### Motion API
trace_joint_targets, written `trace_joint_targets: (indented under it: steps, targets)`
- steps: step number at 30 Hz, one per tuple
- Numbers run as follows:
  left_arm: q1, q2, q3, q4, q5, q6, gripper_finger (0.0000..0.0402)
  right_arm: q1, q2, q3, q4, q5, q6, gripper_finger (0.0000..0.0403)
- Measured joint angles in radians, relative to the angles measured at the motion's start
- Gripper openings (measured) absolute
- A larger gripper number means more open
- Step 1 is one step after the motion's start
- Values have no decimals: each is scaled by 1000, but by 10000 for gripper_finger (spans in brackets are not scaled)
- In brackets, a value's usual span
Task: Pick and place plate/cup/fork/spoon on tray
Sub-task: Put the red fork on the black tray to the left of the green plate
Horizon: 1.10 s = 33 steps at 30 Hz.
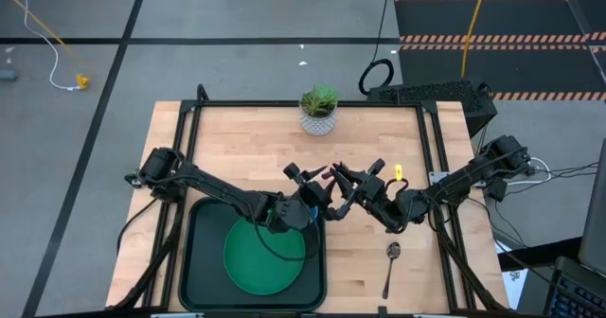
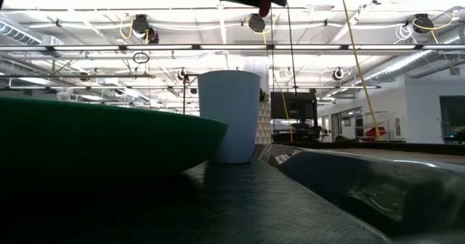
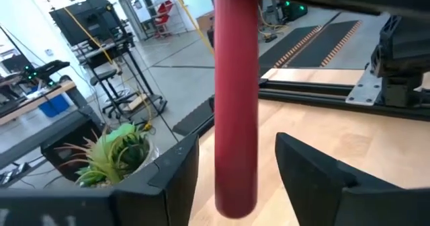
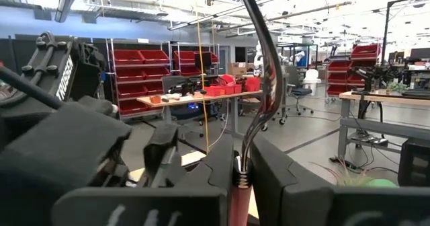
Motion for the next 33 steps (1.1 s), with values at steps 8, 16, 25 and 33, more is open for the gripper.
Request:
trace_joint_targets:
  steps: [8, 16, 25, 33]
  targets:
    - [0, 0, 0, 0, -3, 17, 122, 0, 0, 0, -11, 2, 15, 18]
    - [0, 0, 0, 0, -6, 24, 81, -1, 0, 0, -30, 5, 17, 18]
    - [-3, 0, 0, -3, -5, 30, 86, 0, 0, 0, -37, 0, 9, 48]
    - [-18, 0, 0, -3, -3, 30, 87, 0, 0, 0, -37, -2, -7, 88]
